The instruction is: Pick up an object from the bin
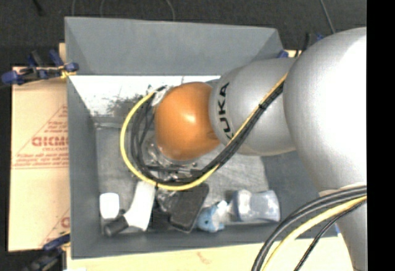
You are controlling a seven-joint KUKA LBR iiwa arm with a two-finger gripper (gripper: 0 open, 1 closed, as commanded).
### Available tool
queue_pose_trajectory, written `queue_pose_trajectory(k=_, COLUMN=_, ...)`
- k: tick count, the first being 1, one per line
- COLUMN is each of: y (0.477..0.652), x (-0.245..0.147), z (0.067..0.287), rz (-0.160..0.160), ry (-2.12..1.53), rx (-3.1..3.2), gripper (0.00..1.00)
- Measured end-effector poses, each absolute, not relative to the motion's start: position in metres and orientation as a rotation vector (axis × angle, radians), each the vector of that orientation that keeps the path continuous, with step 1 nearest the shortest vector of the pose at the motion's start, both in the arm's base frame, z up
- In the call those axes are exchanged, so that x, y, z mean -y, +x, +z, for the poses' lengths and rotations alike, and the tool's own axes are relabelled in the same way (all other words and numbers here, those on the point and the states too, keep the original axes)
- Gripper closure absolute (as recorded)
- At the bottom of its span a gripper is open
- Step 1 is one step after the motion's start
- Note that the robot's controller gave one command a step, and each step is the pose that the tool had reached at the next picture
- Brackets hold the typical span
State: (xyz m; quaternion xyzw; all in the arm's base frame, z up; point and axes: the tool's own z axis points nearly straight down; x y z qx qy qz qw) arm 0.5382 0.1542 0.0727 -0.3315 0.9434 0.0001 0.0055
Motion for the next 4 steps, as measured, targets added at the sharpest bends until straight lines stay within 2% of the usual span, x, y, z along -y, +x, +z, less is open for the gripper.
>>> queue_pose_trajectory(k=2, y=0.537, x=-0.154, z=0.076, rz=0.002, ry=-1.037, rx=-2.958, gripper=1.00)
queue_pose_trajectory(k=4, y=0.534, x=-0.153, z=0.120, rz=0.001, ry=-1.043, rx=-2.968, gripper=1.00)
